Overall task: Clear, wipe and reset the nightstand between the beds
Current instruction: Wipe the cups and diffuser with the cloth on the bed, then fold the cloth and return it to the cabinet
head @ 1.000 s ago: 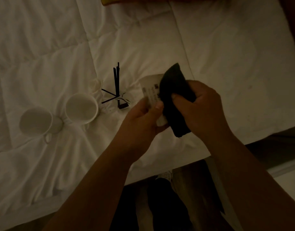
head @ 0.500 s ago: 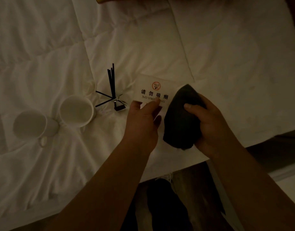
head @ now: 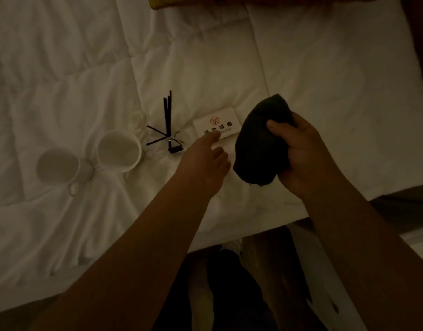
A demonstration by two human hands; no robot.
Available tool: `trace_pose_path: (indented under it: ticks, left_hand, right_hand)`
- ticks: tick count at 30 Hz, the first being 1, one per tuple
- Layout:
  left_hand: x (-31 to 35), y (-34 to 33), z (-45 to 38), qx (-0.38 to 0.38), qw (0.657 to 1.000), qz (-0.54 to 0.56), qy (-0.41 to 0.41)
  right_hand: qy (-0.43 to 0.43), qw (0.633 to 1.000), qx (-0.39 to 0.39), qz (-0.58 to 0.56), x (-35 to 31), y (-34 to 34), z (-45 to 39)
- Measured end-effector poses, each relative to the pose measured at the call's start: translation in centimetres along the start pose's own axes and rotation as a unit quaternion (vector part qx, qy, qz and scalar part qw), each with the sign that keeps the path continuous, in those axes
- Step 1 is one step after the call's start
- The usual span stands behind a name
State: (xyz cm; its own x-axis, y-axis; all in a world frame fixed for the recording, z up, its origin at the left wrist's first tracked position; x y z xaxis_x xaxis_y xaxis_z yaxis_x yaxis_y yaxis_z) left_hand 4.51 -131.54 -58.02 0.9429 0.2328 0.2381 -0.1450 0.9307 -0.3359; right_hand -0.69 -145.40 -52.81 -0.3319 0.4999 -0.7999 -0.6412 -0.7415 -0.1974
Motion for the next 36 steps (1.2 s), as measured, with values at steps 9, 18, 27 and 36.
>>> trace_pose_path:
  ticks: [9,18,27,36]
  left_hand:
    - [7.0,-4.3,19.7,-0.234,0.884,-0.332,-0.232]
    - [16.6,-0.4,41.7,-0.041,0.746,-0.398,-0.532]
    - [20.5,12.8,60.3,0.160,0.679,-0.321,-0.641]
    - [21.2,32.9,68.6,0.215,0.799,-0.188,-0.528]
  right_hand:
    - [0.061,0.957,-0.216,0.182,-12.4,-8.6,10.5]
    - [0.265,0.829,-0.302,0.390,-25.3,-22.3,22.7]
    - [0.262,0.722,-0.488,0.415,-24.7,-38.6,35.4]
    - [0.089,0.705,-0.663,0.236,-14.6,-51.4,49.0]
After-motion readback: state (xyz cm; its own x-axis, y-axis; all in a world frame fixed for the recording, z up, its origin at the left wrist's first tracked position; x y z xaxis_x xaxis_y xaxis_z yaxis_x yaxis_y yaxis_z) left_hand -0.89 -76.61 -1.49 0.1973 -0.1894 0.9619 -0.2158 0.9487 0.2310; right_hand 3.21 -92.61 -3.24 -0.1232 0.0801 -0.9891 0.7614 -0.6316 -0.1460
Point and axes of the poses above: each hand's wrist, its own z-axis away from the middle knuckle, its own y-axis out of the back of the hand, x = y × z, the point moved 8 cm from there along -z, towards the middle knuckle, and after that the axes turned 5 degrees about z, right-handed, at the moved point
